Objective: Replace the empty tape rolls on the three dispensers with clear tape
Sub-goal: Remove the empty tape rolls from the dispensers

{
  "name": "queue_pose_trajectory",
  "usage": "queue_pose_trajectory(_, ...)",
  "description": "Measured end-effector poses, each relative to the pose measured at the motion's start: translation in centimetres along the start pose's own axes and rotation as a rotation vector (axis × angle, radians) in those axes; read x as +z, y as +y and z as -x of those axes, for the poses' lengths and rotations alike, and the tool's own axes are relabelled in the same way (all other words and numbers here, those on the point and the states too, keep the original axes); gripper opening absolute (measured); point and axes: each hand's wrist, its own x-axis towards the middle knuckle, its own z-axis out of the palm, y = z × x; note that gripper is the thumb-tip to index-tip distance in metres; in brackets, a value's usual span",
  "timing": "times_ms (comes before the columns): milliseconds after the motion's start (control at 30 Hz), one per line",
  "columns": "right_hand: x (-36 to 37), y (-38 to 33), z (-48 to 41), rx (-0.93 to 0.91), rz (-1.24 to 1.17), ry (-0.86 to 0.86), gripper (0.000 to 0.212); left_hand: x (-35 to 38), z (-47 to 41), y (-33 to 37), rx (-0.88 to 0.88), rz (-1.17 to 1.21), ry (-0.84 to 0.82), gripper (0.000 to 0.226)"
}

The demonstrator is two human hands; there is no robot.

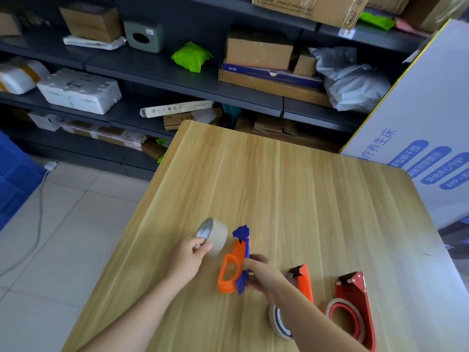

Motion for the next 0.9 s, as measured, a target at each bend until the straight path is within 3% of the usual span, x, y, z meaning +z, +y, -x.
queue_pose_trajectory(133,1.0,-0.4,-0.8,-0.002,0.105,0.049,0.058,-0.7,-3.1,0.6,0.130,-0.352,0.073,0.020)
queue_pose_trajectory(467,1.5,-0.1,-3.2,-0.137,0.731,0.246,0.027,-1.2,-10.4,1.9,0.130,-0.898,-0.011,0.028)
queue_pose_trajectory(567,1.5,-0.3,-3.5,-0.150,0.825,0.287,0.020,-1.1,-11.7,2.3,0.076,-0.920,-0.093,0.028)
queue_pose_trajectory(700,1.6,-0.3,-3.8,-0.158,0.863,0.299,0.022,-0.8,-13.3,2.6,0.093,-0.842,-0.065,0.021)
queue_pose_trajectory(900,1.6,-0.4,-3.7,-0.159,0.873,0.287,0.031,-0.6,-13.7,2.7,0.156,-0.920,-0.094,0.037)
